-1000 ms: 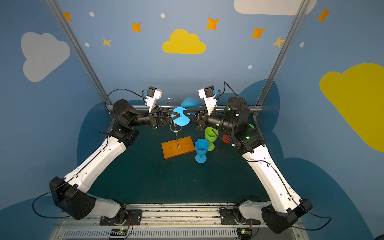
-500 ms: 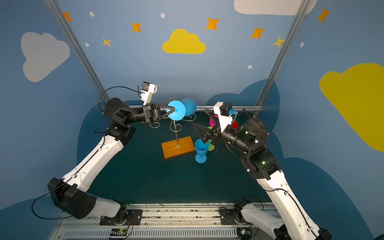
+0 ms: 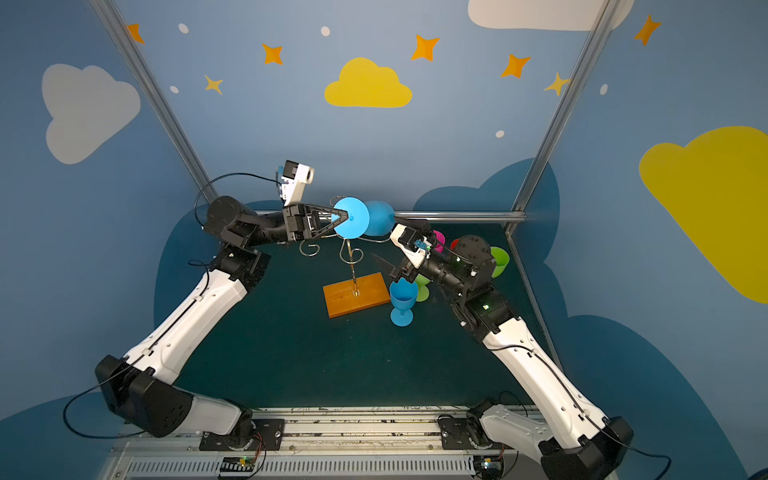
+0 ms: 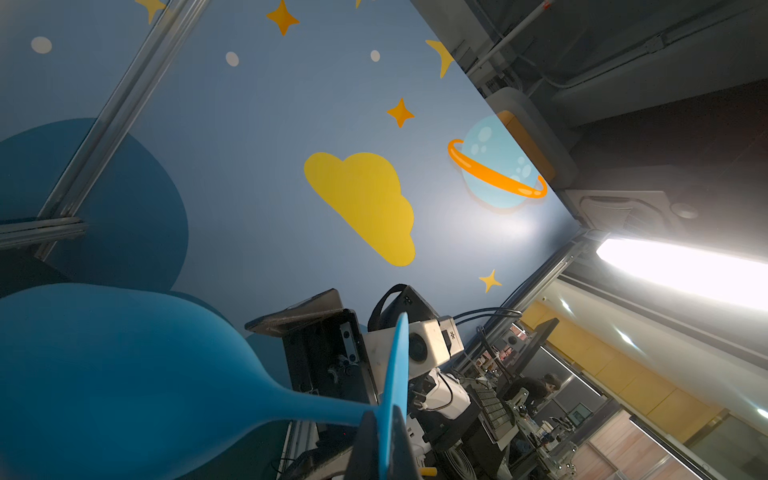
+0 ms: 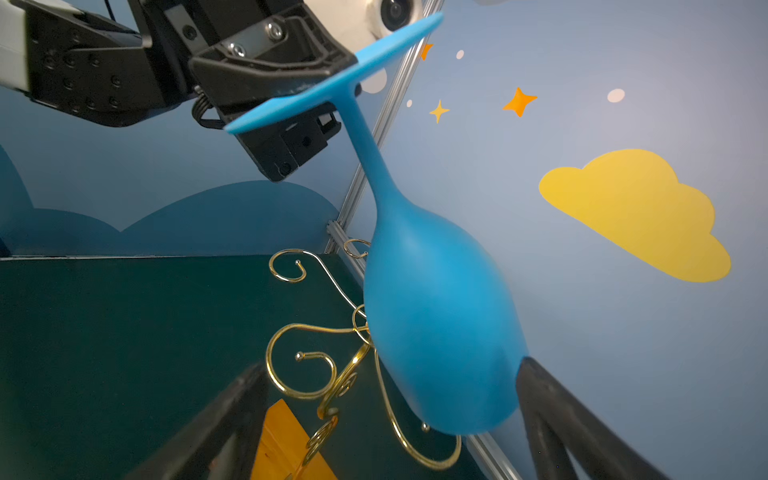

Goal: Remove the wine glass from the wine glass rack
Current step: 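Grasp the blue glass foot with the left gripper while the right gripper releases and withdraws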

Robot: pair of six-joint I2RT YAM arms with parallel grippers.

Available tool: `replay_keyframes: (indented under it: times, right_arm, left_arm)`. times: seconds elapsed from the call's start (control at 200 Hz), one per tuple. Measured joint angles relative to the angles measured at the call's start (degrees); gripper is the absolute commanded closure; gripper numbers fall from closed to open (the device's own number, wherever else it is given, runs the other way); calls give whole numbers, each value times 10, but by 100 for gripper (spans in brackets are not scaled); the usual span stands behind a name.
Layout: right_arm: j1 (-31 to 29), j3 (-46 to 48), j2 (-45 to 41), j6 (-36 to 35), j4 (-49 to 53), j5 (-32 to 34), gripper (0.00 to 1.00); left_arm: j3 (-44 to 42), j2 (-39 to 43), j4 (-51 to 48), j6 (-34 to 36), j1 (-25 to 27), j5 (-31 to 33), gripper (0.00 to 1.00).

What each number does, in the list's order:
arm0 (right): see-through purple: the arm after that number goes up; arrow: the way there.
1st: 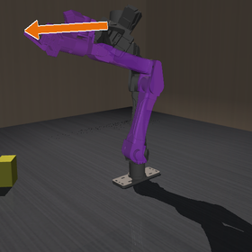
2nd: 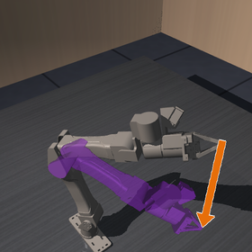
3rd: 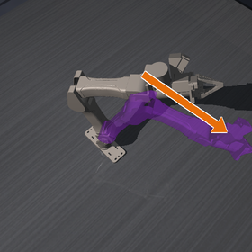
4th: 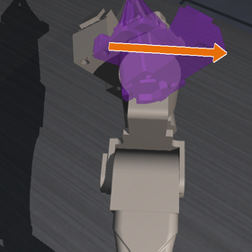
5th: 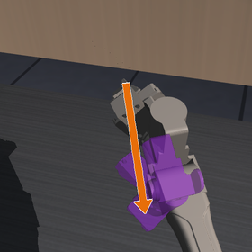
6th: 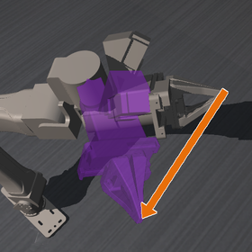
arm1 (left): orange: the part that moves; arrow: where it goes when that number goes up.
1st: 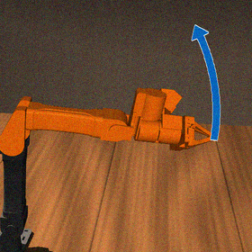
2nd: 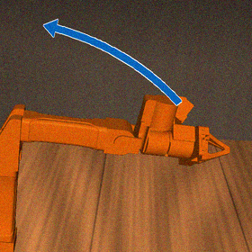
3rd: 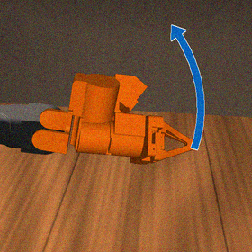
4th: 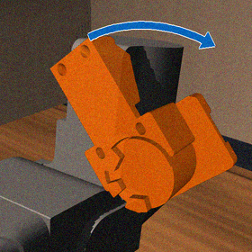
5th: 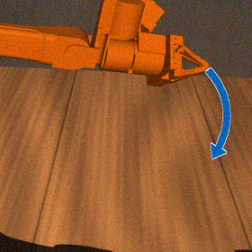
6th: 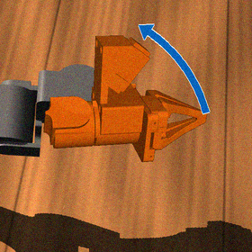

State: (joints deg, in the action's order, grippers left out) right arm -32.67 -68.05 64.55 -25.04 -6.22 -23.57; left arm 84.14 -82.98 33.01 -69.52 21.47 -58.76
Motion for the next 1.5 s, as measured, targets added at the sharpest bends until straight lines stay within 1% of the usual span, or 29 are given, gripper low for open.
replay_keyframes:
  times: [0.165, 0.406, 0.731, 0.826, 0.956, 1.001, 1.021, 1.066, 1.126, 1.151, 1.171, 1.217, 1.242, 1.262, 1.307, 1.357, 1.427, 1.497]
  right_arm:
    - [2, -21, 43, -14, -30, -6, 8]
    - [9, -50, 93, -16, -56, -10, 8]
    - [11, -68, 129, -9, -64, -22, 10]
    - [11, -69, 130, -7, -64, -26, 17]
    - [10, -70, 130, -5, -58, -34, 35]
    - [9, -70, 130, -5, -55, -36, 39]
    - [9, -70, 130, -4, -53, -36, 40]
    - [9, -70, 129, -3, -48, -37, 41]
    - [9, -70, 128, 6, -38, -36, 44]
    - [9, -70, 127, 9, -35, -35, 45]
    - [9, -70, 125, 14, -31, -33, 46]
    - [9, -70, 122, 22, -23, -31, 48]
    - [9, -70, 118, 25, -17, -28, 48]
    - [9, -70, 115, 28, -12, -27, 49]
    - [8, -70, 105, 36, 3, -21, 50]
    - [7, -70, 92, 43, 22, -15, 52]
    - [5, -73, 70, 51, 62, -3, 54]
    - [0, -85, 48, 62, 109, 13, 56]
  left_arm:
    - [0, 0, 0, -12, 0, -2, 97]
    - [0, 1, 3, -28, 0, -9, 97]
    - [0, 1, 25, -59, -1, -10, 97]
    - [0, 1, 31, -69, -3, -9, 97]
    - [0, 1, 33, -69, -3, -4, 97]
    - [0, 1, 32, -68, -3, -1, 96]
    - [0, 1, 31, -66, -3, -1, 94]
    - [0, 1, 30, -63, -3, 2, 85]
    - [0, 1, 29, -55, -3, 2, 78]
    - [0, 2, 27, -48, -3, 3, 73]
    - [0, 2, 25, -39, -3, 3, 66]
    - [-1, 5, 20, -25, -3, 5, 47]
    - [-2, 8, 12, -10, -3, 7, 39]
    - [-5, 11, 6, -1, -3, 10, 35]
    - [-12, 21, -12, 33, -3, 19, 31]
    - [-26, 37, -30, 71, -4, 35, 28]
    - [-61, 71, -51, 139, -4, 71, 27]
    - [-107, 113, -63, 226, -1, 122, 27]
